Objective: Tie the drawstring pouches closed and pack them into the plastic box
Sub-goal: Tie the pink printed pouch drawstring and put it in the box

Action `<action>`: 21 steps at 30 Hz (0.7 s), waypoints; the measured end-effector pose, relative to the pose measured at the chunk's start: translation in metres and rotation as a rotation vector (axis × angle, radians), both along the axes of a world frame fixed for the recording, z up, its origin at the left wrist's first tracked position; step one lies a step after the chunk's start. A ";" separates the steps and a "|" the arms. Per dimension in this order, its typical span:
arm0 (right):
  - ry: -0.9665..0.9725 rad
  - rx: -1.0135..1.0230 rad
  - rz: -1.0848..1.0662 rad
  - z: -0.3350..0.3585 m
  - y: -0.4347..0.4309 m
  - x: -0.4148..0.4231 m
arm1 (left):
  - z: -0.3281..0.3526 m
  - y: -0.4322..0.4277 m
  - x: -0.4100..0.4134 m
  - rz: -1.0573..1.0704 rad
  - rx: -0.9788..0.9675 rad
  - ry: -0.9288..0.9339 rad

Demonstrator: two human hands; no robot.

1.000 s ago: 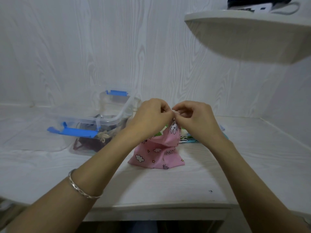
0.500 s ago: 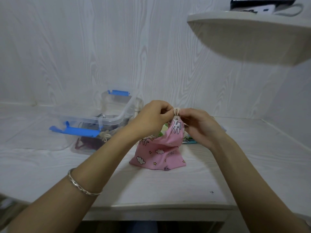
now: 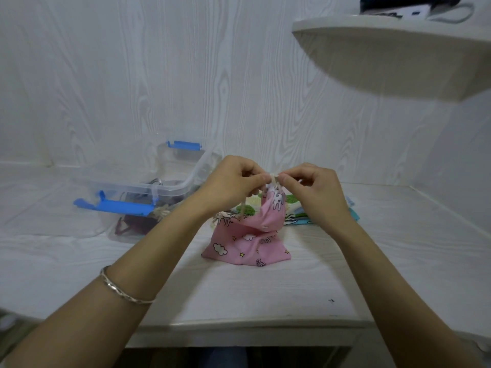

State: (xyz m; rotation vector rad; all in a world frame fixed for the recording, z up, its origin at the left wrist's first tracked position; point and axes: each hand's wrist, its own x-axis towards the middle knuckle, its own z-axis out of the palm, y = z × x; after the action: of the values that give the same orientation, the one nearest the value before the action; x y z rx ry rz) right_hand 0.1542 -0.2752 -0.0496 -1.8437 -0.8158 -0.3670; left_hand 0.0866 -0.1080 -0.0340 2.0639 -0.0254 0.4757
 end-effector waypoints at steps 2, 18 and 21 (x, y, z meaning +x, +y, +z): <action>0.037 -0.047 -0.031 0.001 -0.009 0.006 | -0.002 0.005 -0.001 0.140 0.123 -0.052; 0.395 -0.520 -0.056 0.009 0.012 0.010 | -0.024 -0.024 -0.016 0.211 -0.055 -0.113; 0.356 -0.596 -0.185 0.016 0.007 0.006 | -0.026 -0.021 -0.017 0.201 -0.102 -0.095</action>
State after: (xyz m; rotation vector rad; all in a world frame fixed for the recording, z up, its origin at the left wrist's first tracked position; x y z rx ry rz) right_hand 0.1597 -0.2681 -0.0341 -2.4561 -0.5373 0.1135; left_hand 0.0693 -0.1294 -0.0603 1.9511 0.1488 0.6844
